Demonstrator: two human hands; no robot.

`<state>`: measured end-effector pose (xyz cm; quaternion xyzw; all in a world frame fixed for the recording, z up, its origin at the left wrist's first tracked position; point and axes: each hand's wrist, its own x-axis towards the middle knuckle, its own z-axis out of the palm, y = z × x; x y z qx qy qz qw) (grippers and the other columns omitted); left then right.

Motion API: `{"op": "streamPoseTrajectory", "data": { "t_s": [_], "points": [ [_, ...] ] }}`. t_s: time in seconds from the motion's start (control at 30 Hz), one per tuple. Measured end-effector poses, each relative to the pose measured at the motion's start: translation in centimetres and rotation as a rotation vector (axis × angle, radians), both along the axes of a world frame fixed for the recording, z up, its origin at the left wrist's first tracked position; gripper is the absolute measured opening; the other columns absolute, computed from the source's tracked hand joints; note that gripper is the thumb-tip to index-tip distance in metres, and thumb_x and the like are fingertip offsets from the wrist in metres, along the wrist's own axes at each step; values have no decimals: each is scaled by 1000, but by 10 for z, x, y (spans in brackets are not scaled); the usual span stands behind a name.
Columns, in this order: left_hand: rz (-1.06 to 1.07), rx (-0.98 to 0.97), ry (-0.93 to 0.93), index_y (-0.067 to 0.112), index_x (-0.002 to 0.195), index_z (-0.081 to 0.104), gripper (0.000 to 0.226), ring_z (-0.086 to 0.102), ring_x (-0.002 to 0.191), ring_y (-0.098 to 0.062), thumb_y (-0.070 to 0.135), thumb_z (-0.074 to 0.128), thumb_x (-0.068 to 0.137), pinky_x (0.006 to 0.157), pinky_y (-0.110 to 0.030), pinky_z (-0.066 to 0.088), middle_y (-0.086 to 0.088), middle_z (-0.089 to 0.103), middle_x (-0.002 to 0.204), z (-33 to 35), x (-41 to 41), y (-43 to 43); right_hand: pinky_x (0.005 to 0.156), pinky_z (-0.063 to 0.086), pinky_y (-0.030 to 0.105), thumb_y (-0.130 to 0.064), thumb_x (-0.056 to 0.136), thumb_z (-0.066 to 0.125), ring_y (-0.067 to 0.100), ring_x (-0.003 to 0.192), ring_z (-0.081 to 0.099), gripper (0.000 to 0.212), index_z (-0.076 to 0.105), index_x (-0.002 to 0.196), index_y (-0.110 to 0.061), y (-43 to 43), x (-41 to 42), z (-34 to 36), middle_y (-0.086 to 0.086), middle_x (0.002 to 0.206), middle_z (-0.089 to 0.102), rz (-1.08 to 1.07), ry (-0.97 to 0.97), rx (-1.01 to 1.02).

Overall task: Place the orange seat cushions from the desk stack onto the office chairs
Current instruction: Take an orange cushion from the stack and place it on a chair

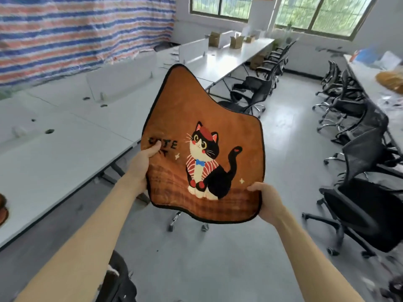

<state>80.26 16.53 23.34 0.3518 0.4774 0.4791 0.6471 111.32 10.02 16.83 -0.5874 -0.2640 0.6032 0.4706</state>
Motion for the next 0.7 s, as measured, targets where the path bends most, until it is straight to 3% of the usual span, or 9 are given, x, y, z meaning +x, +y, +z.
{"op": "streamPoseTrajectory", "data": {
  "t_s": [0.1,0.23,0.37,0.47,0.6,0.7],
  "points": [
    [19,-22,-25,21,126,63,40,72,99,-32,42,64,92,82,-45,58,-9,75,109,-3,12,63,86,60,49,-42,91,70,34,97,74,33,66,114,-19,67,17,26,10,107,76,-36,-171,-6],
    [8,-73,2,22,121,64,35,69,103,-33,41,66,92,89,-48,55,-9,73,113,-11,39,127,91,59,47,-35,98,64,26,98,72,36,61,130,-20,132,46,32,3,113,73,-19,-456,77],
    [69,-96,85,24,119,68,52,69,104,-31,51,80,76,98,-51,51,-6,74,112,-25,66,199,95,52,41,-23,103,54,18,104,64,21,55,120,-35,196,82,32,-10,113,66,31,-700,195],
    [132,-92,188,23,102,70,27,69,95,-24,37,80,82,91,-41,54,-2,73,102,-35,83,236,92,50,42,-19,101,53,20,105,62,22,55,115,-36,241,108,28,-13,108,64,15,-789,218],
    [212,-67,371,20,113,63,29,64,91,-19,32,74,89,86,-37,52,1,66,100,-66,107,284,90,45,37,-19,102,48,23,104,58,29,53,129,-29,319,136,12,-7,113,62,107,-884,246],
    [287,-145,536,20,100,66,16,63,87,-19,34,69,92,77,-33,51,3,66,93,-95,124,307,85,40,35,-21,104,45,22,98,54,26,54,129,-24,382,154,-3,-4,108,59,276,-972,269]
  ]
}}
